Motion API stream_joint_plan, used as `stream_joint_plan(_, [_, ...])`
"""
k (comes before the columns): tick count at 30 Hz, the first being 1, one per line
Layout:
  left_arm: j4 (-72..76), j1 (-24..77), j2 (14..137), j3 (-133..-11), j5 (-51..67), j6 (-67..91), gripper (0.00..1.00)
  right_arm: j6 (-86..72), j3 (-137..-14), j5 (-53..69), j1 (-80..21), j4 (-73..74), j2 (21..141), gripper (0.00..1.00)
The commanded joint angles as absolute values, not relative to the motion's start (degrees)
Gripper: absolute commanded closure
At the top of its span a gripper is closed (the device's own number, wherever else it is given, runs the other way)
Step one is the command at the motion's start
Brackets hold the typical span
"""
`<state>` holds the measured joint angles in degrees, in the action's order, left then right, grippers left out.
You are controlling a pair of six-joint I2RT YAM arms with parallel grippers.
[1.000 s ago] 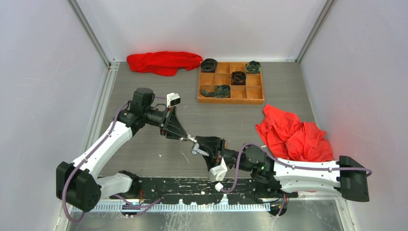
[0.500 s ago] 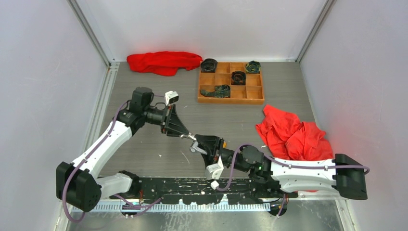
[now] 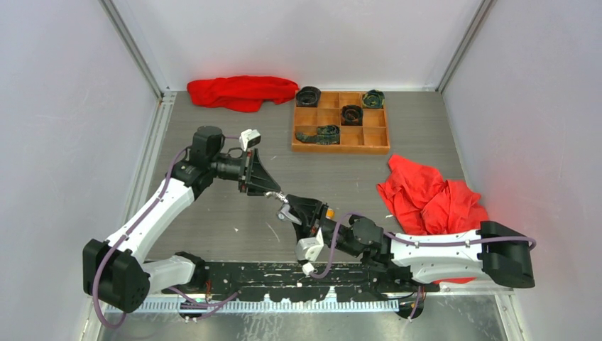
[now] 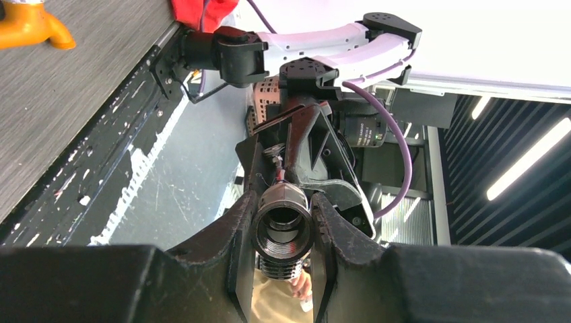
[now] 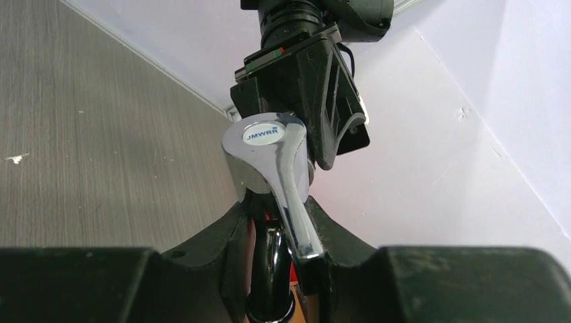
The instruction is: Install the water faucets
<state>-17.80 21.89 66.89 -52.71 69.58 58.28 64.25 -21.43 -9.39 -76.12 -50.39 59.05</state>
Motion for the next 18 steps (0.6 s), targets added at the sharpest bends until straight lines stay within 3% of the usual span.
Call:
stream_joint_plan(1, [-15.45,24.34,65.4,-54.01,75.78,59.55,1.0,58.62,-23.63,-11.43,-75.67,-55.03,60.04,1.0])
stream_joint_plan(18, [-12.47,24.43,63.23,-51.83,72.67,61.07,1.0,42.78,-23.04,-9.41,-75.67,-56.29,58.87,1.0])
